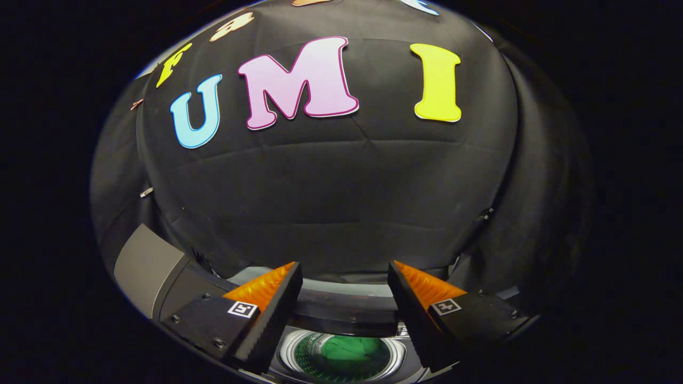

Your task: Put the clothes into the washing machine and then close the washing machine lid.

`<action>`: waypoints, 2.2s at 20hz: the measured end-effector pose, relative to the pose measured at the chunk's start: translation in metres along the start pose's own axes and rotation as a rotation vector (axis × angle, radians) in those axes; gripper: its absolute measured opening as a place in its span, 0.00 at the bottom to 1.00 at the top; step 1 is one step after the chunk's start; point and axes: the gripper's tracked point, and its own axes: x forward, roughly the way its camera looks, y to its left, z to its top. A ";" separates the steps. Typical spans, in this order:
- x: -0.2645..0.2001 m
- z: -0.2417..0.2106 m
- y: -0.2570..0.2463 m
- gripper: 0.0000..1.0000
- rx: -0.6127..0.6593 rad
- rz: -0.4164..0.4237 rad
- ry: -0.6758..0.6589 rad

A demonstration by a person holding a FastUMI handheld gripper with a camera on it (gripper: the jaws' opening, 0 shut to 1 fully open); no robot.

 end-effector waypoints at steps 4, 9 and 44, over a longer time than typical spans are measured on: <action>-0.001 -0.002 0.000 1.00 0.000 -0.003 0.009; 0.002 -0.004 0.002 1.00 -0.008 0.016 0.009; -0.066 0.106 0.123 0.99 -0.083 0.095 -0.302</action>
